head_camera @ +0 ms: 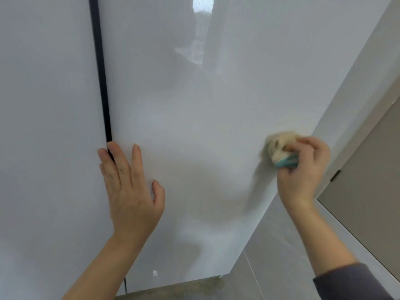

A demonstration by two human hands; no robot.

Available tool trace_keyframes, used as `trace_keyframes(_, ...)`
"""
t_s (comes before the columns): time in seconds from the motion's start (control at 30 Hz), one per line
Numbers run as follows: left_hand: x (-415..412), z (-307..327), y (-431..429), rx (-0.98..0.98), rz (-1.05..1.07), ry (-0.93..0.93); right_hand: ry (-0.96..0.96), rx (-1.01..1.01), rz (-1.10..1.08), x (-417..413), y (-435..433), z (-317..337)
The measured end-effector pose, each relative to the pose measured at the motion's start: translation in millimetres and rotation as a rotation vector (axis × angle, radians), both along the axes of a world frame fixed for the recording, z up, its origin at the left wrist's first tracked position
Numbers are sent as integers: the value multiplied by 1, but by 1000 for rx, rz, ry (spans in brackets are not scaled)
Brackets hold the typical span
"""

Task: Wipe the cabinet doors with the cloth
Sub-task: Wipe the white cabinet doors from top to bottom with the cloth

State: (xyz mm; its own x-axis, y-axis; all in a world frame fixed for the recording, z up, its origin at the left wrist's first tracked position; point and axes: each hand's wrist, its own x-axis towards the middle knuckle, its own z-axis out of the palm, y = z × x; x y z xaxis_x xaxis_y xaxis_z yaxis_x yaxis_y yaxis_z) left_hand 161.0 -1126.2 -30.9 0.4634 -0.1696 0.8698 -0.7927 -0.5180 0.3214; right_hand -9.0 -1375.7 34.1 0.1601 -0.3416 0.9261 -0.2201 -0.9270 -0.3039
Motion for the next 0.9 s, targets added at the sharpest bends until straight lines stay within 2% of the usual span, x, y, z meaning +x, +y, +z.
trace_keyframes(0.07,0,0,-1,-7,-7,6,-79,63,-60,6,-3,0)
trace_keyframes(0.13,1,0,-1,-15,-15,0,-26,80,-78,10,2,-35)
trace_keyframes(0.27,2,-1,-1,-33,-22,-14,321,108,-49,0,23,-135)
trace_keyframes(0.33,3,-2,0,-32,-21,-27,423,131,-8,-7,35,-152)
trace_keyframes(0.4,6,-4,2,-24,-20,-35,356,136,19,-5,40,-132)
trace_keyframes(0.53,8,-5,2,-27,-53,-27,16,92,74,22,51,-47)
trace_keyframes(0.6,8,-4,2,-42,-61,-28,-46,79,71,41,58,-35)
trace_keyframes(0.7,7,-5,3,-54,-79,-16,79,14,26,49,68,-84)
trace_keyframes(0.83,7,-5,5,-44,-78,-31,481,-36,64,30,79,-176)
trace_keyframes(0.9,7,-6,7,-37,-75,-31,495,12,133,20,83,-180)
